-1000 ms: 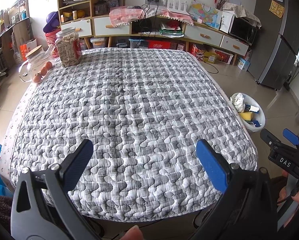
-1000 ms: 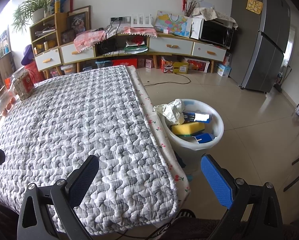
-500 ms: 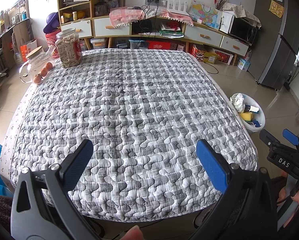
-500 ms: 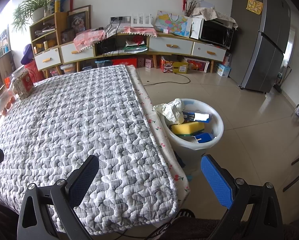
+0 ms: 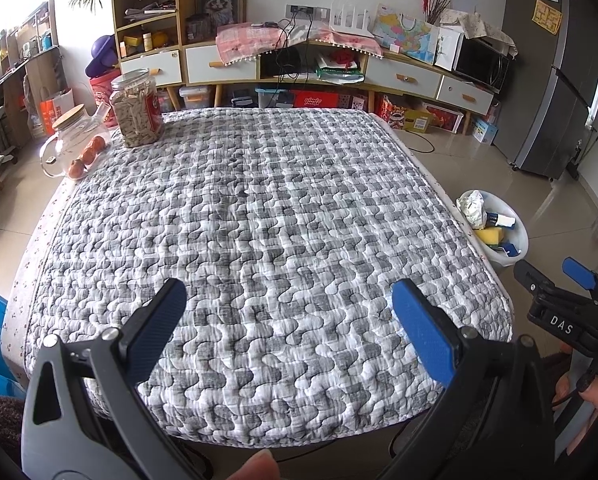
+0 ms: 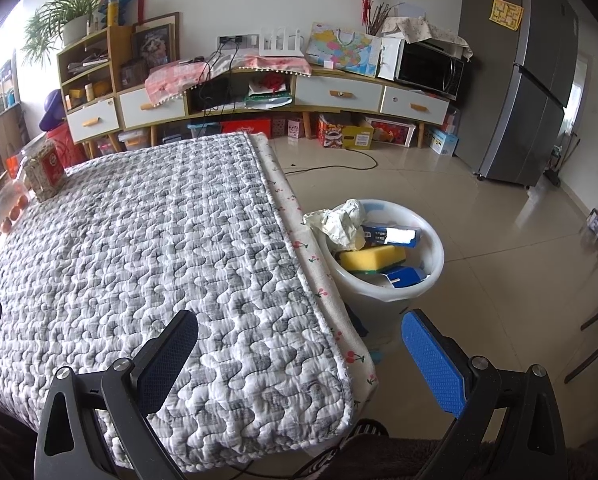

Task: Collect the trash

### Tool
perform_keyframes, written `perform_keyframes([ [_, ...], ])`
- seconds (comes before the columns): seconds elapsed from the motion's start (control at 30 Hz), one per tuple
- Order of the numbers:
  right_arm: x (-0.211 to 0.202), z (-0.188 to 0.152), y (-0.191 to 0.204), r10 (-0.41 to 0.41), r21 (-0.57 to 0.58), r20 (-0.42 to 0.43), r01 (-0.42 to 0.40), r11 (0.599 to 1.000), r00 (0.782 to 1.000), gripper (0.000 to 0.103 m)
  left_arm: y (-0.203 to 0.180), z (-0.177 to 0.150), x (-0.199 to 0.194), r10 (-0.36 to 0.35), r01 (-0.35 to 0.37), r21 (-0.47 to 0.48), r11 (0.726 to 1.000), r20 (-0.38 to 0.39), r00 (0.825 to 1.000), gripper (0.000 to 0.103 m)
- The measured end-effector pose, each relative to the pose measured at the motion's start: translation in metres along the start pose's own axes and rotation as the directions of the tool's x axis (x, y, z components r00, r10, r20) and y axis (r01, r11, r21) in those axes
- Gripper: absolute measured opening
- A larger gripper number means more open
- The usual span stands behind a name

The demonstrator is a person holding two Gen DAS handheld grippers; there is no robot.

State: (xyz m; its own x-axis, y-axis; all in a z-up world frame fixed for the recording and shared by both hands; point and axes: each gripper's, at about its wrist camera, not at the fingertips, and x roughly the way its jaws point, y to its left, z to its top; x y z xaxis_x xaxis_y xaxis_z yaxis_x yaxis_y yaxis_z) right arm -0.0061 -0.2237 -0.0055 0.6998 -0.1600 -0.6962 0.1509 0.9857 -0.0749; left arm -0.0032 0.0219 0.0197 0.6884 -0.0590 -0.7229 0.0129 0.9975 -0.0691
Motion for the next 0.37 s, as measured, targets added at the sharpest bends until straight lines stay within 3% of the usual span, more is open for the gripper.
perform_keyframes([
  [0.37,-0.0043,0.0051,-0.0050,0.004,0.008,0.011,-0.004,1.000,1.000,0.103,-0.0012,0.0014,0.0019,-0.027,0.027,-0.006,1.000,-0.005,1.000,0.102],
])
